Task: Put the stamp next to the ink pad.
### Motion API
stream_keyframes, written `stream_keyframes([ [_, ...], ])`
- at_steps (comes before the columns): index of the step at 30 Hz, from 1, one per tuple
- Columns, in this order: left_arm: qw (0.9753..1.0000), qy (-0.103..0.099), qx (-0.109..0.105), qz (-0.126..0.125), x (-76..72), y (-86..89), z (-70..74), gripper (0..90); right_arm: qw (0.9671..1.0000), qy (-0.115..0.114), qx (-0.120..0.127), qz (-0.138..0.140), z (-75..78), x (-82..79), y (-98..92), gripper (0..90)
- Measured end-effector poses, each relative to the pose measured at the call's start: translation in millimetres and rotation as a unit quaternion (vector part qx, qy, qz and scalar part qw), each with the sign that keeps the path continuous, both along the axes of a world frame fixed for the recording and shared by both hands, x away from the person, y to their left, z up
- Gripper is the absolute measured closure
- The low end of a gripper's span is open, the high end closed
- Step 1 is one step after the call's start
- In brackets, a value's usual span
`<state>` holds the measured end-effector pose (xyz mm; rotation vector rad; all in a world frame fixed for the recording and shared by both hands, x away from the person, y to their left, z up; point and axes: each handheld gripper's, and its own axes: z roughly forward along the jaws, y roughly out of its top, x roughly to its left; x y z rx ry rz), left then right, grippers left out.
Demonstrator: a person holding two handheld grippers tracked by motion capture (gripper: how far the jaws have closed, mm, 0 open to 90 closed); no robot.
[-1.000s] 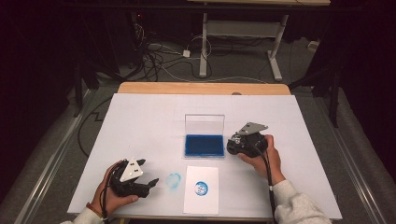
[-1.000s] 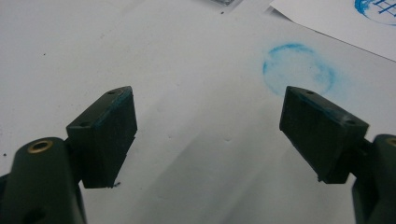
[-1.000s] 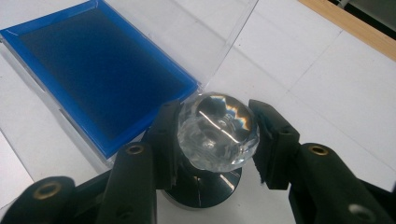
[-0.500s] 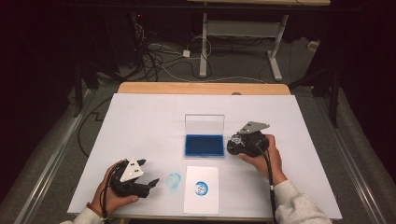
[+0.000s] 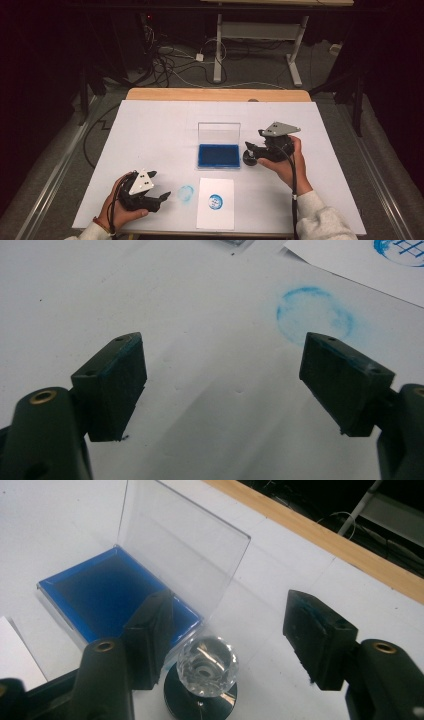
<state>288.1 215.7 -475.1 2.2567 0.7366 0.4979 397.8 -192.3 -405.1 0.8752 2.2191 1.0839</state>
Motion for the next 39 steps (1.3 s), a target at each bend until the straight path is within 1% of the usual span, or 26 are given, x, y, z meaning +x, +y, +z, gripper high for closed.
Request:
stream_keyframes([
  [1, 1.0, 0.001, 0.0, 0.0, 0.1, -0.1, -0.1, 18.7, 1.0, -0.005, 0.002, -0.005, 1.7, 0.6, 0.0, 33.9],
  [2, 1.0, 0.001, 0.001, 0.001, 0.2, -0.1, -0.1, 18.7, 0.9998, -0.009, -0.001, -0.018, 3.3, 1.2, 0.9, 31.9],
  [3, 1.0, 0.001, 0.001, 0.0, 0.1, -0.1, -0.2, 18.7, 0.9997, -0.01, 0.0, -0.022, 4.5, 1.4, 1.4, 29.2],
  [5, 1.0, 0.001, 0.001, 0.0, 0.0, -0.1, -0.2, 18.7, 0.9995, -0.016, 0.01, -0.025, 6.6, 0.9, 2.5, 26.4],
  [8, 1.0, 0.0, 0.001, 0.001, 0.0, 0.1, -0.1, 18.7, 0.9988, -0.029, 0.006, -0.038, 7.9, -0.1, 5.9, 21.6],
  [9, 1.0, 0.001, 0.001, 0.001, 0.1, 0.1, -0.2, 18.7, 0.9986, -0.034, 0.005, -0.041, 8.1, -0.4, 6.5, 20.7],
  [11, 1.0, 0.001, 0.002, 0.001, 0.2, 0.0, -0.3, 18.7, 0.9984, -0.034, 0.008, -0.045, 8.7, -1.4, 7.3, 20.1],
  [13, 1.0, 0.001, 0.003, 0.0, 0.2, -0.1, -0.3, 18.7, 0.9979, -0.041, 0.008, -0.05, 9.0, -2.2, 8.1, 19.8],
  [16, 1.0, 0.0, 0.003, 0.001, 0.3, 0.1, -0.1, 18.7, 0.998, -0.04, 0.01, -0.048, 9.0, -3.3, 9.0, 20.0],
  [22, 1.0, 0.0, 0.003, 0.001, 0.1, 0.3, 0.0, 18.7, 0.9976, -0.052, 0.014, -0.043, 12.4, -9.5, 11.0, 19.8],
  [24, 1.0, -0.001, 0.003, 0.002, -0.1, 0.4, 0.2, 18.7, 0.9974, -0.059, 0.007, -0.041, 13.9, -12.1, 11.8, 19.6],
  [30, 1.0, -0.002, 0.003, 0.001, -0.2, 0.7, 0.6, 18.7, 0.9972, -0.067, 0.004, -0.033, 18.0, -20.5, 11.0, 19.7],
  [34, 1.0, -0.001, 0.004, 0.002, -0.2, 0.6, 0.6, 18.7, 0.9969, -0.074, -0.006, -0.027, 20.4, -27.3, 10.7, 19.6],
  [35, 1.0, -0.002, 0.004, 0.002, -0.2, 0.6, 0.6, 18.7, 0.9964, -0.079, -0.009, -0.027, 21.6, -29.2, 10.3, 19.7],
  [39, 1.0, -0.002, 0.003, 0.003, -0.1, 0.7, 0.7, 18.7, 0.9959, -0.087, -0.005, -0.025, 27.1, -36.3, 7.4, 20.2],
])
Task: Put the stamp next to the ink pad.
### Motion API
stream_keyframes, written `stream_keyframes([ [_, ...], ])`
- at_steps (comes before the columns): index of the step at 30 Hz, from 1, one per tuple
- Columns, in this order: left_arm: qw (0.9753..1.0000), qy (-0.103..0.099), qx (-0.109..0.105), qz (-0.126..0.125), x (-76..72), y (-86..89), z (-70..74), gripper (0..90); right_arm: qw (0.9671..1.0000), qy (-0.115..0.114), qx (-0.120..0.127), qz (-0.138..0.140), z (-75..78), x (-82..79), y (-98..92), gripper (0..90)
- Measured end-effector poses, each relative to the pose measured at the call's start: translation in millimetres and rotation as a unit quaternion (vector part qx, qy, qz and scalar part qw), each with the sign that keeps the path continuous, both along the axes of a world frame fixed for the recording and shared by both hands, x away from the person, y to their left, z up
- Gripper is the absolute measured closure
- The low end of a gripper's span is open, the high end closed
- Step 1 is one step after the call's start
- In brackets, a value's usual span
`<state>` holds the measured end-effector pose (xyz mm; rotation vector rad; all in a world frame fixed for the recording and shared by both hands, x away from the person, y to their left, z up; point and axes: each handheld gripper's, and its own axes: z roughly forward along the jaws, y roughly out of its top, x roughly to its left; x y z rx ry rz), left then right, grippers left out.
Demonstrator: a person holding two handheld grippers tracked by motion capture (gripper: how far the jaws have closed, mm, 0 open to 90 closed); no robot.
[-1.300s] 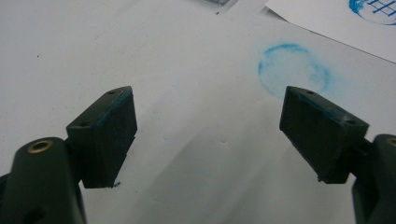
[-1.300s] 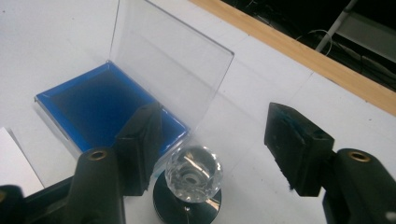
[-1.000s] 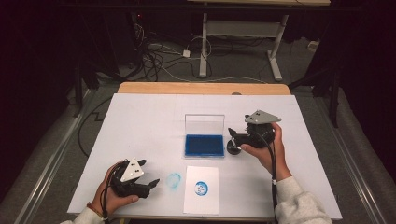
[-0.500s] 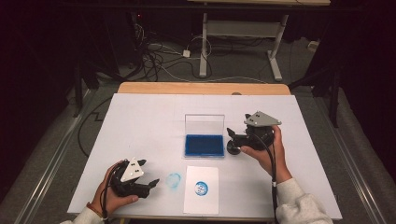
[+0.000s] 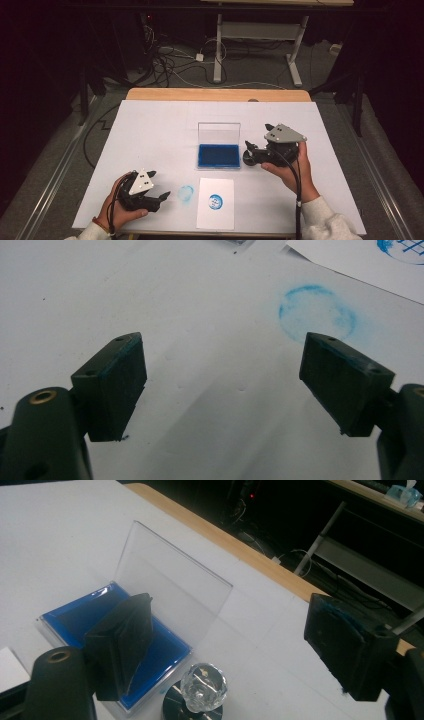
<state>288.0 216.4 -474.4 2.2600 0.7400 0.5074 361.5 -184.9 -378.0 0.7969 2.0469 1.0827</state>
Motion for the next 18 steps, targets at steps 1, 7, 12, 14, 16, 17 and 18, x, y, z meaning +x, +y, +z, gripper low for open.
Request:
stream_keyframes([
  [1, 1.0, 0.001, 0.0, 0.0, 0.0, -0.1, -0.1, 18.7, 1.0, 0.001, -0.002, 0.003, 2.0, -2.0, -0.5, 20.0],
  [7, 1.0, 0.0, 0.002, 0.0, 0.0, -0.6, -0.1, 18.7, 0.9999, -0.009, -0.011, 0.005, 8.4, -12.9, -3.8, 20.0],
  [12, 1.0, 0.001, 0.003, 0.001, 0.0, -0.8, -0.4, 18.7, 0.9998, -0.015, -0.011, 0.009, 10.6, -20.4, -6.2, 20.1],
  [14, 1.0, 0.0, 0.003, 0.0, -0.1, -0.8, -0.2, 18.7, 0.9997, -0.015, -0.012, 0.011, 11.2, -22.8, -7.0, 20.1],
  [16, 1.0, 0.0, 0.004, 0.001, 0.0, -0.6, -0.1, 18.7, 0.9997, -0.018, -0.015, 0.011, 11.6, -25.9, -8.0, 20.1],
  [17, 1.0, 0.0, 0.003, 0.001, 0.1, -0.3, 0.0, 18.7, 0.9997, -0.019, -0.014, 0.011, 11.6, -26.9, -8.5, 20.1],
  [18, 1.0, 0.0, 0.002, 0.002, 0.1, -0.1, 0.0, 18.7, 0.9996, -0.02, -0.014, 0.013, 11.7, -28.3, -9.7, 20.1],
])
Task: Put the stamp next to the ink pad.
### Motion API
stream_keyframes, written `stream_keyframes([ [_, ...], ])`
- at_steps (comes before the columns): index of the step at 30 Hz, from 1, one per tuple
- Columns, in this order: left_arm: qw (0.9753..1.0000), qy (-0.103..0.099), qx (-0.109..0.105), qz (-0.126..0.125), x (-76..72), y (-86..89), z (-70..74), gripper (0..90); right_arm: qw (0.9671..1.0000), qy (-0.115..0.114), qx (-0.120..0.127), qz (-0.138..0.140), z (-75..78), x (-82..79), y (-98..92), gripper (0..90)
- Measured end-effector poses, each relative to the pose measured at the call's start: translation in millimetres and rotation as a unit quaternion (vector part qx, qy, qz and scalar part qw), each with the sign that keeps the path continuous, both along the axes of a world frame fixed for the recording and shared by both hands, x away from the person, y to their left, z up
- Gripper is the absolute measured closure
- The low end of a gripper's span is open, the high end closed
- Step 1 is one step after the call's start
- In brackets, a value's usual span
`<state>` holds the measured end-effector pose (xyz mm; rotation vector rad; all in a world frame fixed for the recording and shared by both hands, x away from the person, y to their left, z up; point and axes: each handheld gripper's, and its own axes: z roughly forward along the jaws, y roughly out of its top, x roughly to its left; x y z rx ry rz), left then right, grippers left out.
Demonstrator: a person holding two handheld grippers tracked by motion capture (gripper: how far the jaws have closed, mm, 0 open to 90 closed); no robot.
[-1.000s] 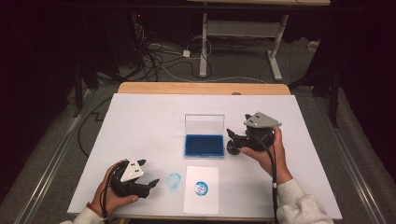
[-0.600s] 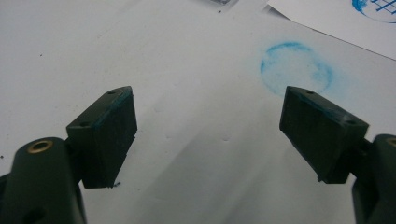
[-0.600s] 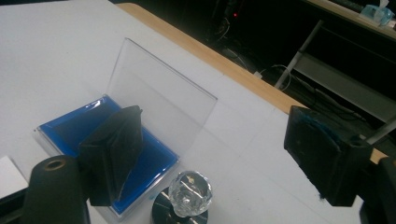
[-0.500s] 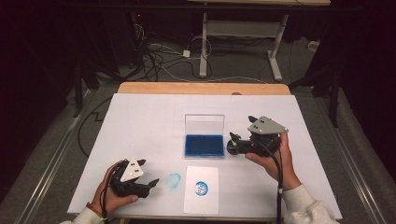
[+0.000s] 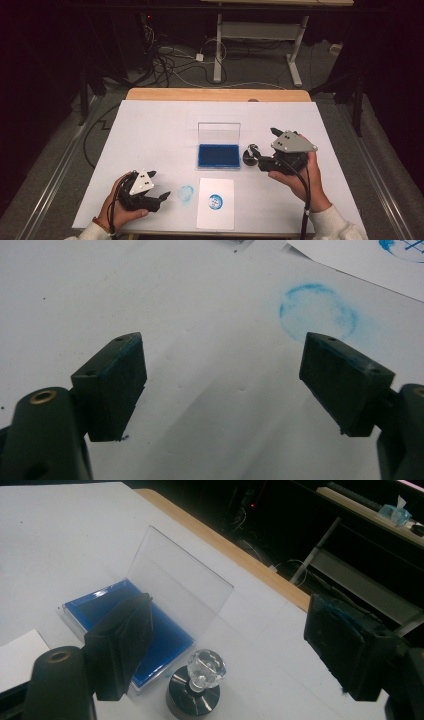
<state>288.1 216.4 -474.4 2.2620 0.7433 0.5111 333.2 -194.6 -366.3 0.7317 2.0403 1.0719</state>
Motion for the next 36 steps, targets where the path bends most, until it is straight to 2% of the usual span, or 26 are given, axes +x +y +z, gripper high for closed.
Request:
stream_keyframes([
  [21, 1.0, 0.0, 0.005, 0.0, 0.4, -1.3, -0.8, 18.7, 0.9998, 0.001, -0.016, 0.01, -10.9, -22.9, -17.3, 20.0],
  [24, 1.0, -0.001, 0.007, 0.0, 0.2, -1.5, -0.8, 18.7, 0.9997, -0.009, -0.022, 0.011, -12.4, -26.0, -18.3, 20.0],
  [27, 1.0, -0.001, 0.007, 0.001, 0.1, -1.4, -0.7, 18.7, 0.9998, -0.009, -0.011, 0.017, -14.4, -28.2, -20.7, 19.9],
  [36, 0.9999, -0.002, 0.011, 0.0, 0.1, -1.6, -1.0, 18.7, 0.9997, -0.016, -0.003, 0.021, -22.2, -33.5, -29.6, 19.4],
])
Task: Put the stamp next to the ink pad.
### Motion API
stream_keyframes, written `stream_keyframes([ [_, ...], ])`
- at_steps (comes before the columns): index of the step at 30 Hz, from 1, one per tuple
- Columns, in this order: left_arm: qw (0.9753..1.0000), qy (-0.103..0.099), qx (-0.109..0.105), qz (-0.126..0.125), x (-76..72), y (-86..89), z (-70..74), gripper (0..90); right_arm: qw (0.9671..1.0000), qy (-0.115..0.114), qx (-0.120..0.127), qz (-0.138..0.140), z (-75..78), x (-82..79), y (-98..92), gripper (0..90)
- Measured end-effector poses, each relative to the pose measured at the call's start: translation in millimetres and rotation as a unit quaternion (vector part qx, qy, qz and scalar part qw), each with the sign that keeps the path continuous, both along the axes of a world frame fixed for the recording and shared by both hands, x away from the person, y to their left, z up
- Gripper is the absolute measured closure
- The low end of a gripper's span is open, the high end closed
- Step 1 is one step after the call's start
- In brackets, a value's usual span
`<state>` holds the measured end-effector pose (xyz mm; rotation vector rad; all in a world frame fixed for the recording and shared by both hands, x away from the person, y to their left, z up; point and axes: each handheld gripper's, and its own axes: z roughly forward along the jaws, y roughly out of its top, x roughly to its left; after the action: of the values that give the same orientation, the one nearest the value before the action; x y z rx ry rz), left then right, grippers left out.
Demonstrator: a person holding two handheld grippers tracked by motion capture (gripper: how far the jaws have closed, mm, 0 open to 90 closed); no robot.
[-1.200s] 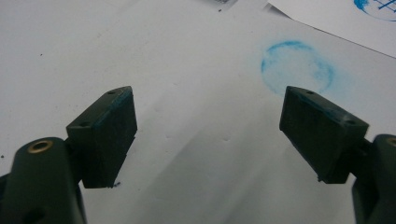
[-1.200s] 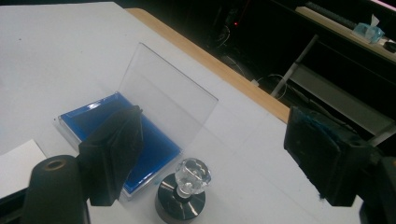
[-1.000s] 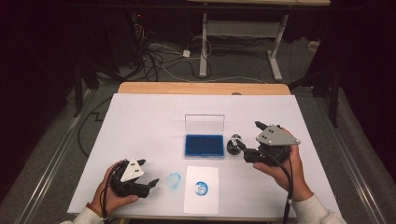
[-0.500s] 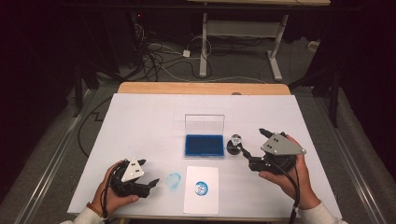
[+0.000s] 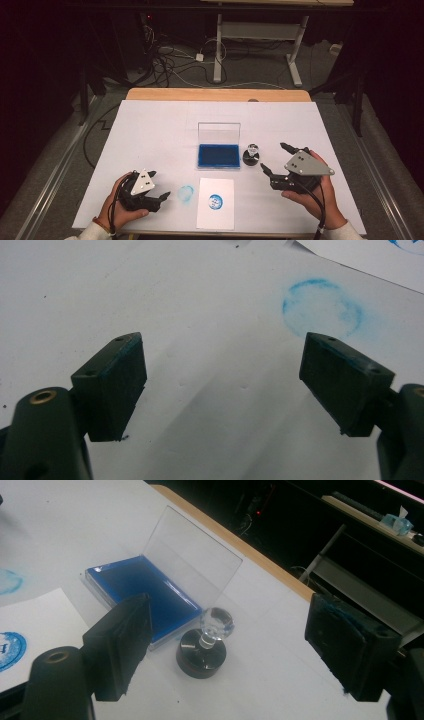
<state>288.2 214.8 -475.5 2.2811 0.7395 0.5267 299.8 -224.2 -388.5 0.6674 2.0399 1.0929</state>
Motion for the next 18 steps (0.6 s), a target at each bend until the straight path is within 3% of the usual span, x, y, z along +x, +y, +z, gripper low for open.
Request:
stream_keyframes([
  [18, 1.0, 0.0, -0.002, 0.003, 0.4, 0.2, 0.2, 18.7, 0.9998, -0.006, 0.021, 0.005, -21.7, -11.6, -23.2, 18.7],
])
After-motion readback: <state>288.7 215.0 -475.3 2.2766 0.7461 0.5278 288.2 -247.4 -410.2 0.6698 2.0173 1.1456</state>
